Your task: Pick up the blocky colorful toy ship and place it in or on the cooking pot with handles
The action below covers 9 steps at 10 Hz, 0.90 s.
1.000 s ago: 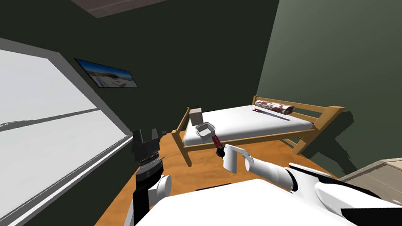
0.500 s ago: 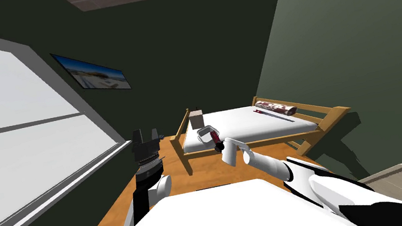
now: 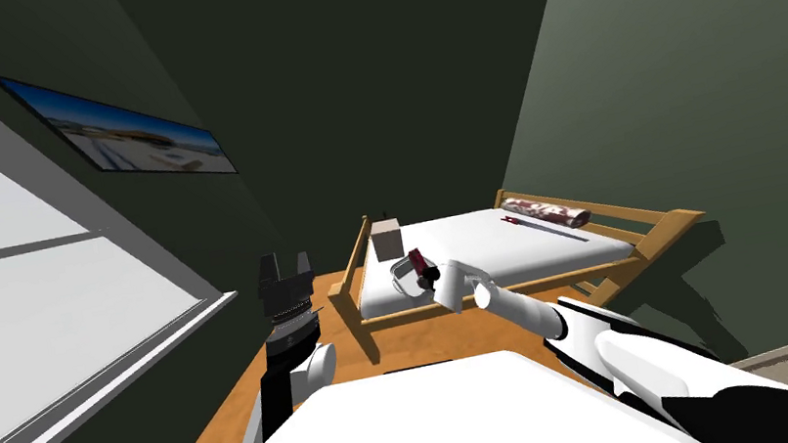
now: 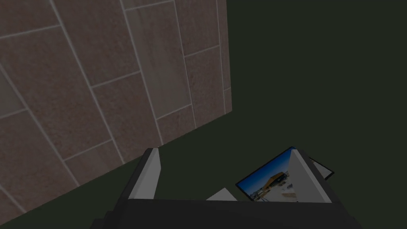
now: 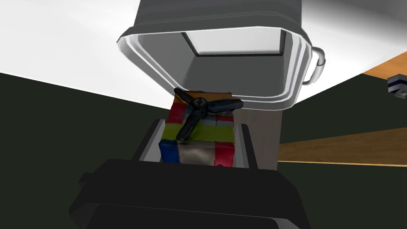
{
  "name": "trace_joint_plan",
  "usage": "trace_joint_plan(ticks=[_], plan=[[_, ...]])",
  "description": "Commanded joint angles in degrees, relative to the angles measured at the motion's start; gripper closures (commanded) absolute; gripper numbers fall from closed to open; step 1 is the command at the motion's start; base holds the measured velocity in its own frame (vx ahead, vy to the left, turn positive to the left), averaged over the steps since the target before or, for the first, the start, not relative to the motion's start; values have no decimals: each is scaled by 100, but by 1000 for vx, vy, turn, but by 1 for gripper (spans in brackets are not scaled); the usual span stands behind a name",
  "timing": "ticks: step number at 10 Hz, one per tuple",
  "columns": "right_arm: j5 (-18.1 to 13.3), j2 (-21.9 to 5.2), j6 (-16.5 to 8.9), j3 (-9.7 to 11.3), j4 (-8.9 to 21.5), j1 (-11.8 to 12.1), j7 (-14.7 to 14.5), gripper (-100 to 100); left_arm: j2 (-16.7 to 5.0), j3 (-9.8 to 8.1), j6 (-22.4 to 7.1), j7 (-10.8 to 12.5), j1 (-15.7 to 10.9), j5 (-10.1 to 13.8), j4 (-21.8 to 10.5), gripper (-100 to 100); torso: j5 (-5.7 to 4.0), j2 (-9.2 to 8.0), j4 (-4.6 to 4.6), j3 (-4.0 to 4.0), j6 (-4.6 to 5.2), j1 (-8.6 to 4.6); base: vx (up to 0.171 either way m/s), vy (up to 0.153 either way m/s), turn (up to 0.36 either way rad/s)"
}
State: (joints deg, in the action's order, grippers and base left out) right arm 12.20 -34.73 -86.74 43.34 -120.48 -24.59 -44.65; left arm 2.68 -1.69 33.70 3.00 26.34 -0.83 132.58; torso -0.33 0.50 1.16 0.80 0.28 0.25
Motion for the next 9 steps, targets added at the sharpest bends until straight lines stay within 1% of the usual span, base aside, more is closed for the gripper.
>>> trace_joint_plan(ticks=[1,3,4,5,6,7,9], plan=[[208,-27,-98,-152,-91,-118,-100,100,0,0,0,0,0,0,0,0,0,0,0,0,0,0,196,69,-98],[406,-47,-170,-293,-175,-211,-185,100,0,0,0,0,-1,0,0,0,-1,-30,-4,-16,1,2,154,75,-86],[558,-64,-218,-405,-230,-279,-248,100,0,0,0,0,-1,0,0,0,-1,-34,-6,-19,2,-6,213,85,-114],[647,-75,-244,-472,-257,-317,-284,100,0,0,0,0,0,0,0,0,0,-20,-6,-13,1,0,220,102,-95],[580,-81,-219,-422,-249,-269,-250,100,0,0,0,0,0,0,0,0,2,-14,-4,-9,-1,6,95,46,-14],[591,-81,-222,-437,-252,-281,-260,-100,0,0,0,0,-2,0,0,0,-1,-50,-8,-26,0,-10,19,9,5],[589,-80,-220,-436,-252,-282,-259,-100,0,0,-1,0,-3,0,-1,0,-5,-95,-19,-54,1,-30,5,2,0]])
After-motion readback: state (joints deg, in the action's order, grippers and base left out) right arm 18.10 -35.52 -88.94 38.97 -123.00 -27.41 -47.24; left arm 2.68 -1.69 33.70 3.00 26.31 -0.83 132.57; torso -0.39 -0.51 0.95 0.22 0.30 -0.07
